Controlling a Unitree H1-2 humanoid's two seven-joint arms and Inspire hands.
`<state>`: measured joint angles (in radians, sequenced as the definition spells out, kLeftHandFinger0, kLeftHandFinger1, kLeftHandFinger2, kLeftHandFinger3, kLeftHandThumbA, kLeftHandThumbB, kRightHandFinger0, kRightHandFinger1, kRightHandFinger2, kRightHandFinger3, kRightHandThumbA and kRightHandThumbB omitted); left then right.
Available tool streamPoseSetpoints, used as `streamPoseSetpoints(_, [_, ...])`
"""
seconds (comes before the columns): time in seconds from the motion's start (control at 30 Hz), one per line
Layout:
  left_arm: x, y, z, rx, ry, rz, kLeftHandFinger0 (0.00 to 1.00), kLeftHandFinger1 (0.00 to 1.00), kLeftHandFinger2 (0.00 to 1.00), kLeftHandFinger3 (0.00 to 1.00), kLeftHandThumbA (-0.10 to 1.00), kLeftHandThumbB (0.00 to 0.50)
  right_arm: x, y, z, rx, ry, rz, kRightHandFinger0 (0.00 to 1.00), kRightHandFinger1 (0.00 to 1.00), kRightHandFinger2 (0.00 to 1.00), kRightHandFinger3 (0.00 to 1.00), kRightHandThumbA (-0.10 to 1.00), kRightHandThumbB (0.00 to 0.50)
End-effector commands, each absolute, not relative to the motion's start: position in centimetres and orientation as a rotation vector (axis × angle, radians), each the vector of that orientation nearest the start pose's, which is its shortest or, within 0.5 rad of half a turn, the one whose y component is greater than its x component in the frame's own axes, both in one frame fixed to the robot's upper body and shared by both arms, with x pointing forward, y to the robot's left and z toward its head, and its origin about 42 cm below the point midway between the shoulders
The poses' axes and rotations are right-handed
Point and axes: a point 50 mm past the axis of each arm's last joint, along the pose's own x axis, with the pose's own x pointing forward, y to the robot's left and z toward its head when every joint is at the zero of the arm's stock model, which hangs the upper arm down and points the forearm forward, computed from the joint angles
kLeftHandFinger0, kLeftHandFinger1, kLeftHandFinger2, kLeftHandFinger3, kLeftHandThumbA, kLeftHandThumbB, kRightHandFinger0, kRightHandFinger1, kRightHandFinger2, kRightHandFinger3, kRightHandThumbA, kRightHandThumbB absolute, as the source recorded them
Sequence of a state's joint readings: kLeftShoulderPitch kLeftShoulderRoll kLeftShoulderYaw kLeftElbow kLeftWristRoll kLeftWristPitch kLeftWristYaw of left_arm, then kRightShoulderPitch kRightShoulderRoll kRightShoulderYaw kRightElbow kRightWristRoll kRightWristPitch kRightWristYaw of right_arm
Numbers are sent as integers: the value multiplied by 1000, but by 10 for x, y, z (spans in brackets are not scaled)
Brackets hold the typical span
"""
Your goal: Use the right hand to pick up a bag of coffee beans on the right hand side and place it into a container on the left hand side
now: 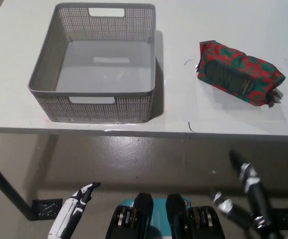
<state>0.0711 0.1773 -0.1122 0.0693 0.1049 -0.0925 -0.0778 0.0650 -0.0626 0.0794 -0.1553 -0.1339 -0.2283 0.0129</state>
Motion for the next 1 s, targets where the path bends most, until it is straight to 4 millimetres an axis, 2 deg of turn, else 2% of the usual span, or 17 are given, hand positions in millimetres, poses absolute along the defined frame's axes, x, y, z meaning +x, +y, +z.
streamPoseSetpoints(0.0, [254,248,69,295,2,-198,1000,1000,1000,1000,1000,351,270,-220,194,-234,-505,32,1000,1000,1000,1000,693,295])
streamPoseSetpoints(0.03, [254,248,69,294,1,-199,1000,1000,1000,1000,1000,348,271,-221,197,-238,-515,28,1000,1000,1000,1000,691,293])
streamPoseSetpoints(0.13, [268,245,76,299,-21,-197,1000,1000,1000,1000,1000,381,293,-234,240,-304,-594,-10,1000,1000,1000,1000,713,296])
streamPoseSetpoints(0.27, [260,246,74,304,-13,-199,1000,1000,1000,1000,1000,339,304,-244,272,-400,-597,3,1000,1000,1000,1000,808,302])
streamPoseSetpoints(0.3, [258,247,74,288,-3,-199,1000,1000,1000,1000,1000,332,312,-246,283,-455,-598,8,1000,1000,1000,1000,843,301])
streamPoseSetpoints(0.33, [257,248,74,287,-2,-199,1000,1000,1000,1000,1000,329,320,-247,294,-480,-608,13,1000,1000,1000,1000,818,290])
streamPoseSetpoints(0.4, [255,249,72,298,4,-198,1000,1000,1000,1000,1000,355,341,-249,310,-535,-606,-13,1000,1000,1000,1000,780,310])
streamPoseSetpoints(0.43, [255,249,72,301,3,-199,1000,1000,1000,1000,1000,366,360,-252,325,-578,-602,-40,1000,1000,1000,1000,769,321])
streamPoseSetpoints(0.47, [255,249,72,301,3,-200,1000,1000,1000,1000,1000,363,365,-253,329,-587,-598,-45,1000,1000,1000,1000,758,267])
streamPoseSetpoints(0.5, [256,248,71,297,5,-203,1000,1000,1000,1000,1000,369,384,-257,341,-633,-595,-60,1000,1000,1000,1000,789,326])
streamPoseSetpoints(0.63, [256,247,71,297,6,-205,1000,1000,1000,1000,1000,383,432,-262,376,-748,-581,-80,1000,1000,1000,1000,816,348])
streamPoseSetpoints(0.7, [249,247,67,288,14,-201,1000,1000,1000,1000,1000,364,457,-261,391,-867,-541,-59,1000,1000,1000,1000,872,380])
streamPoseSetpoints(0.73, [249,247,67,288,13,-201,1000,1000,1000,1000,1000,362,460,-262,394,-885,-537,-58,1000,1000,1000,1000,895,382])
streamPoseSetpoints(0.77, [239,245,62,285,24,-202,1000,1000,1000,1000,1000,360,468,-262,398,-941,-475,-36,1000,1000,1000,1000,918,407])
streamPoseSetpoints(0.83, [239,245,62,271,30,-205,1000,1000,1000,1000,1000,341,488,-261,411,-1013,-411,-14,1000,1000,1000,1000,937,450])
streamPoseSetpoints(0.9, [242,244,63,294,20,-206,1000,1000,1000,1000,1000,371,504,-260,424,-1066,-371,16,1000,1000,1000,1000,941,484])
streamPoseSetpoints(0.97, [243,243,63,297,15,-208,1000,1000,1000,1000,1000,379,512,-258,430,-1084,-341,44,1000,1000,1000,1000,915,488])
